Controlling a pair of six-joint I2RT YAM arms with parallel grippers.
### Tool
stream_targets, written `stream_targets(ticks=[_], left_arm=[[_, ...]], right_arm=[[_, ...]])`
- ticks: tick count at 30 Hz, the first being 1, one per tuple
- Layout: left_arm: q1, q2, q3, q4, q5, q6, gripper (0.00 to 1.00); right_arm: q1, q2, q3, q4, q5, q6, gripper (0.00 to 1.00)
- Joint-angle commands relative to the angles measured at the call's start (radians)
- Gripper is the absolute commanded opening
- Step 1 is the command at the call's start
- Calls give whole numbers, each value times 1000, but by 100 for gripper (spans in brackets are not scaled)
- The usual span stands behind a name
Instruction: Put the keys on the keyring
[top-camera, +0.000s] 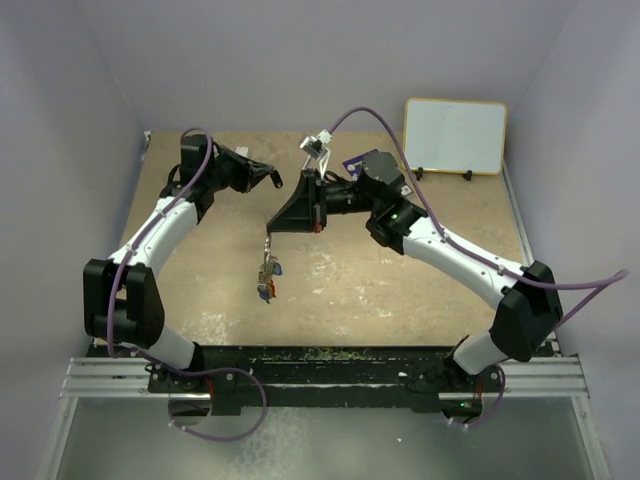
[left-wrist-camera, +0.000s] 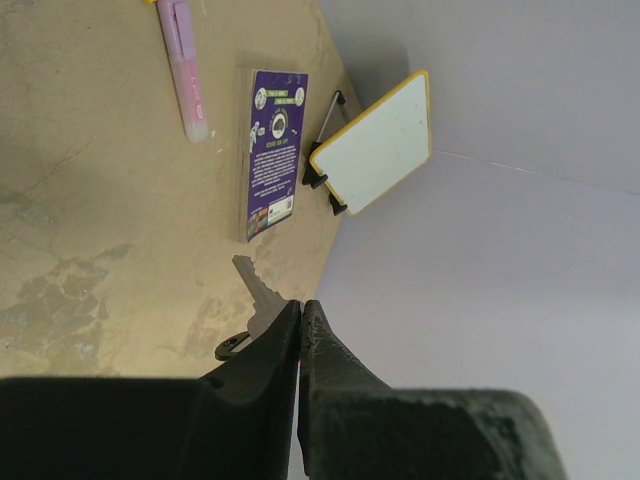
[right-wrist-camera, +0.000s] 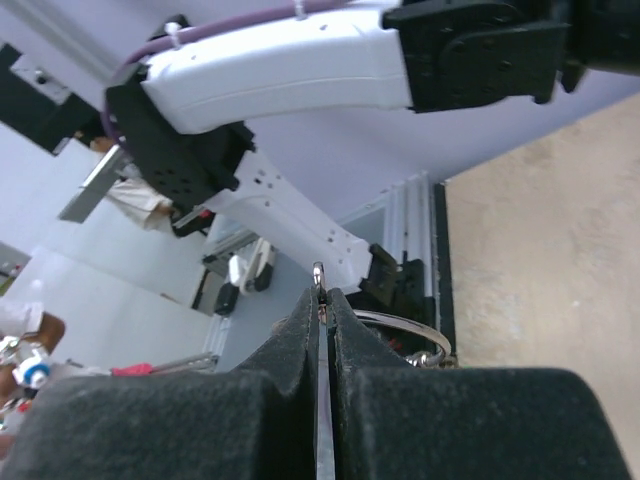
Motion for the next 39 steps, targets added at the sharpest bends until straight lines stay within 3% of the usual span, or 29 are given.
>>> stream_targets(ticks=[1, 10, 23, 26, 31, 35, 39], left_arm=[[7, -39, 0, 21, 9, 21, 4], [7, -36, 0, 33, 29, -4, 4], [5, -30, 10, 35, 51, -9, 4], [5, -33, 10, 28, 49, -6, 4], [5, -40, 8, 18, 47, -1, 4], [5, -43, 3, 15, 46, 2, 4], [5, -46, -1, 14, 46, 2, 4]], right_arm=[[-5, 0, 45, 289, -112, 165, 0], [-8, 36, 60, 352, -130, 226, 0], [-9, -42, 93, -75, 45, -96, 0], [-10, -66, 105, -311, 207, -208, 0], [-15, -79, 157, -760, 630, -285, 0], [-34, -91, 170, -1081, 1051, -119, 0], [-84, -85, 163, -1358, 1280, 88, 0]])
